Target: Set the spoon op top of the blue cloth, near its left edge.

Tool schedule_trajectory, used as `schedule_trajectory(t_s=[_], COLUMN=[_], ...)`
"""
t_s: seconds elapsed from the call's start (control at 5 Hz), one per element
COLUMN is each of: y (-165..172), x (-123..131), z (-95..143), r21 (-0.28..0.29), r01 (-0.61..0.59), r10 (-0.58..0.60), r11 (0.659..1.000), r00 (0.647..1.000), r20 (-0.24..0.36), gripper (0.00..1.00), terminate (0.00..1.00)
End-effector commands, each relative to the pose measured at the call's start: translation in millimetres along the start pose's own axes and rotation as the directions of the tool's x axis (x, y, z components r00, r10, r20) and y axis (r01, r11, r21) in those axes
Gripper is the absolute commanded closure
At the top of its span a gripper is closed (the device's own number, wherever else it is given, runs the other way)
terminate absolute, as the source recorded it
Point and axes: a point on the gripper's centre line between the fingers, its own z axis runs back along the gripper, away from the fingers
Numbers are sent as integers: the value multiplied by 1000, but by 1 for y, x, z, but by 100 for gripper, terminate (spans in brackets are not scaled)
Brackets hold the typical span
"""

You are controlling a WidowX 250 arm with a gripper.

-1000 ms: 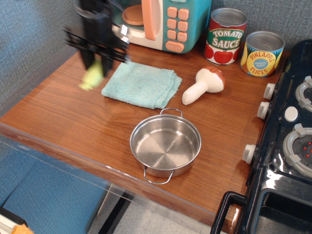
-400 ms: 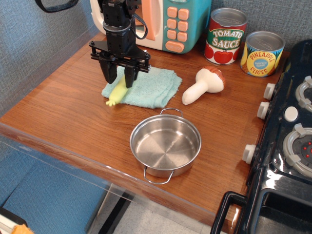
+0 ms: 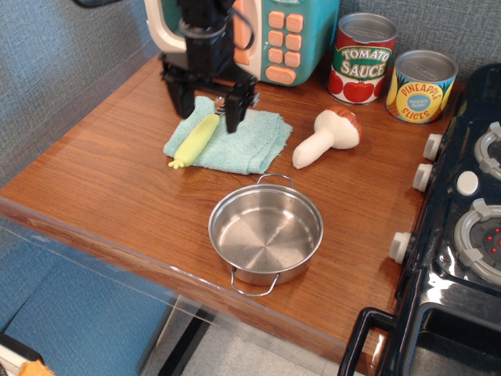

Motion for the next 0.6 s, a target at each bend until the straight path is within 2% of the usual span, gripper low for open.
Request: schedule_trajectory(t_s=[0.0,0.2,0.4], y=[-23,-23,-23], x=[25,25,25], z=[41,41,41], r21=[32,32,32], r01=[0,0,0], r10=[-2,-2,-2], r11=[999,999,999], r00=[997,997,997], r20=[72,72,72], gripper=[0,0,0], terminate=[0,0,100])
